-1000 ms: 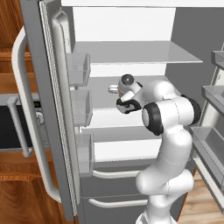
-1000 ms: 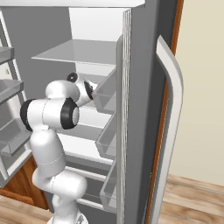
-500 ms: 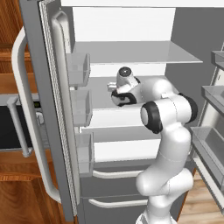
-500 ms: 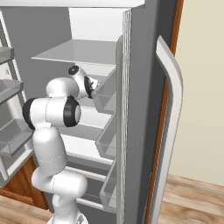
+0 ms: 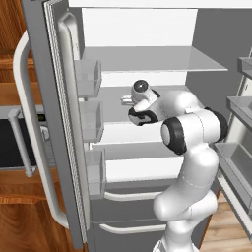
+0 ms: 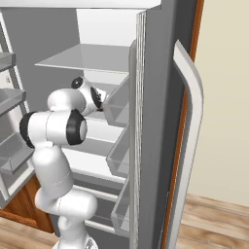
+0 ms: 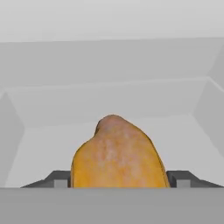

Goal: Gather the onion and eggplant from the fridge and place them on a tray on the dining counter. Then gather the fish and chicken drumstick from the fridge and place them on the other tray.

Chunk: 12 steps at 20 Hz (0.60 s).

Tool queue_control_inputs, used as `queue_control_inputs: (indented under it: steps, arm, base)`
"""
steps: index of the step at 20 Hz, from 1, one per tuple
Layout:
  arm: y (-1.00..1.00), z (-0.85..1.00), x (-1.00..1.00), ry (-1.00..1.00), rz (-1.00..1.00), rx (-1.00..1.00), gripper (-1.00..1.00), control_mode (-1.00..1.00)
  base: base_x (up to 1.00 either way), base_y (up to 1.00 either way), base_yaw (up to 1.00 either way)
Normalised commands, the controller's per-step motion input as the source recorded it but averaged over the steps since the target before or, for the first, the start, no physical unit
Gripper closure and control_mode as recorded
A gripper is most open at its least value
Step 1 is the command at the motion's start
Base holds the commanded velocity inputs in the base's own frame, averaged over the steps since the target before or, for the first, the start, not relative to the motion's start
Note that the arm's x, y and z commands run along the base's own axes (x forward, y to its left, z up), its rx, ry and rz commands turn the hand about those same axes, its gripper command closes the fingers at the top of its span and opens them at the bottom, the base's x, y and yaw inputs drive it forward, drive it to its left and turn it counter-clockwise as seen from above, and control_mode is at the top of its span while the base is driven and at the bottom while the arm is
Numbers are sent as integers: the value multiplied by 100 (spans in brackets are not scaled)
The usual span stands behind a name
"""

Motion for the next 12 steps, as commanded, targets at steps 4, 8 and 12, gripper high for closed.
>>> queue_control_inputs:
  steps: [4, 8, 12]
  arm:
    - [0, -28, -98, 1, 0, 7, 100, -100]
    - [0, 9, -97, 18, 0, 13, 100, -100]
    - [0, 13, -99, 22, 0, 10, 100, -100]
  base:
    - [0, 0, 0]
    - [0, 0, 0]
    - [0, 0, 0]
